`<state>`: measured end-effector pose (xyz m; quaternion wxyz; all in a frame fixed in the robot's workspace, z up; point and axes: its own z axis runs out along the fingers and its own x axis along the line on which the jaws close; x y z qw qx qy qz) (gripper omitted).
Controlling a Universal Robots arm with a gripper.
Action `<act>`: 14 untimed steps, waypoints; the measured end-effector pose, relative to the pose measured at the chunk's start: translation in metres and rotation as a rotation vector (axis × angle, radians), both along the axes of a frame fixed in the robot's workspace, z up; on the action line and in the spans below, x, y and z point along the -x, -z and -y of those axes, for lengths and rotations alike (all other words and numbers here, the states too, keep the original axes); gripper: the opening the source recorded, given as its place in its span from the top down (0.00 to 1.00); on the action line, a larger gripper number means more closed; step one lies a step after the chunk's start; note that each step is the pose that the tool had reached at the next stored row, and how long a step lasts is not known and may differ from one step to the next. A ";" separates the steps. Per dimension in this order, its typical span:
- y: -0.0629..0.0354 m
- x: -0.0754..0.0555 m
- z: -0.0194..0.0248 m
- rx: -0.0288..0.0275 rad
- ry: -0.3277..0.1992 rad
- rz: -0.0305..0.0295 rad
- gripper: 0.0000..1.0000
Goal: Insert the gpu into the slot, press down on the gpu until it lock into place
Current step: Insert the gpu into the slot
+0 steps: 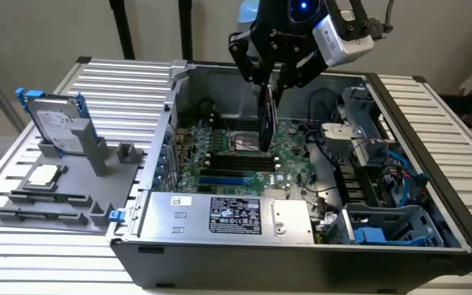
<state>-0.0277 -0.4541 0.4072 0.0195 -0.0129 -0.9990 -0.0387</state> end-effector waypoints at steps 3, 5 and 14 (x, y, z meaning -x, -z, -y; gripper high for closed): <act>0.0000 0.000 0.0000 0.0001 0.000 0.0000 0.73; 0.0000 0.000 0.0000 0.0001 0.000 0.0000 0.73; 0.0002 0.000 -0.0016 0.0001 -0.022 0.0009 0.73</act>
